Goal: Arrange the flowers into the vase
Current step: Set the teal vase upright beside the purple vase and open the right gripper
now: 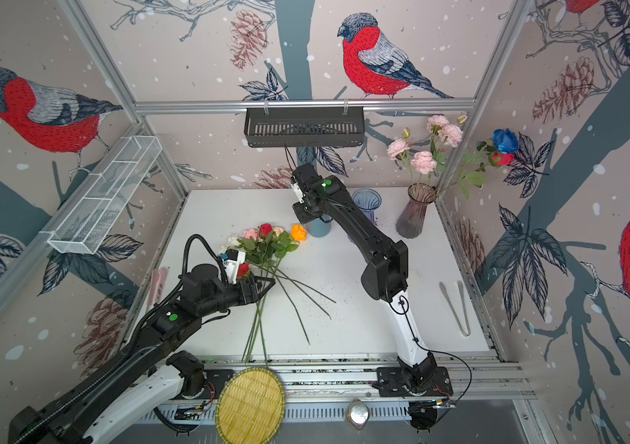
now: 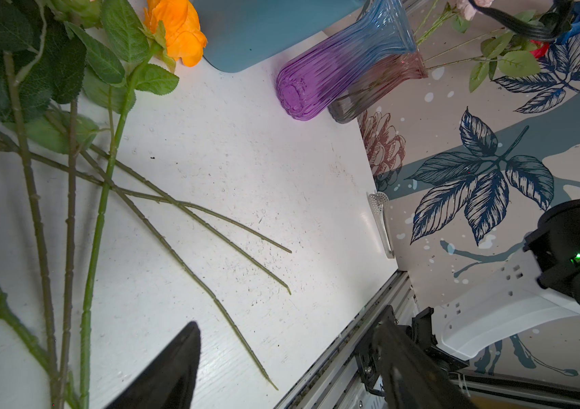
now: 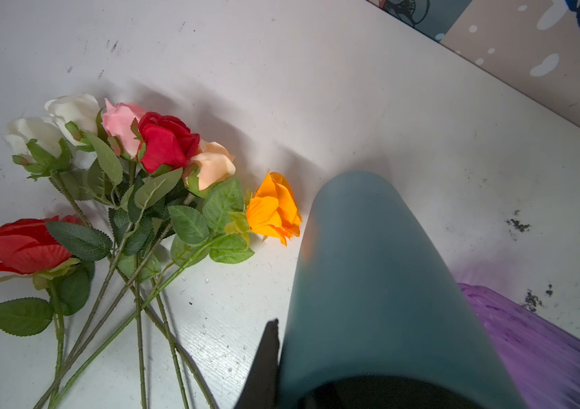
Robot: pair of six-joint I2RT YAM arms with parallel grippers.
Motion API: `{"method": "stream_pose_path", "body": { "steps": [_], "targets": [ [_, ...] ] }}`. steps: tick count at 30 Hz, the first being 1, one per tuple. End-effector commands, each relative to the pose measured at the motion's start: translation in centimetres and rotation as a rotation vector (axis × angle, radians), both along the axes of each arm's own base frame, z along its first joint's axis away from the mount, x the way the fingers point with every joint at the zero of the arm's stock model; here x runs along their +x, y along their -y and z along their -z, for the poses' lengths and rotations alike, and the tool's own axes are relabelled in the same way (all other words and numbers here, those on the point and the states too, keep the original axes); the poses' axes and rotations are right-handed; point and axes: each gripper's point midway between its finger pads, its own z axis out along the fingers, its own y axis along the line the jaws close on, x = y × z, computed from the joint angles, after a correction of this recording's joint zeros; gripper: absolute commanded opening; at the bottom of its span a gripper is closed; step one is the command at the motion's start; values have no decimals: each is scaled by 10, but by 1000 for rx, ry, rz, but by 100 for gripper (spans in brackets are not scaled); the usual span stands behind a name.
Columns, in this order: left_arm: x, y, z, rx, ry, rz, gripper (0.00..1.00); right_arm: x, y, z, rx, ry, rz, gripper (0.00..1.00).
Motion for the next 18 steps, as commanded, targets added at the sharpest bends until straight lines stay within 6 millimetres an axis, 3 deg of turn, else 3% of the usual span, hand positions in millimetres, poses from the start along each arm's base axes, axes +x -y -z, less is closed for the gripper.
{"method": "stream_pose_path", "body": {
  "steps": [1,5,11,18],
  "targets": [
    [4,3,-10,-22,43,12,78,17,-7,-14,38,82,-12,18],
    [5,4,-9,-21,40,15,78,19,-5,-14,44,81,-6,37],
    [4,5,-9,-23,35,18,77,23,-2,-20,58,94,-1,41],
    [7,6,-9,-22,24,17,77,31,6,-39,82,139,12,58]
  ]
}}
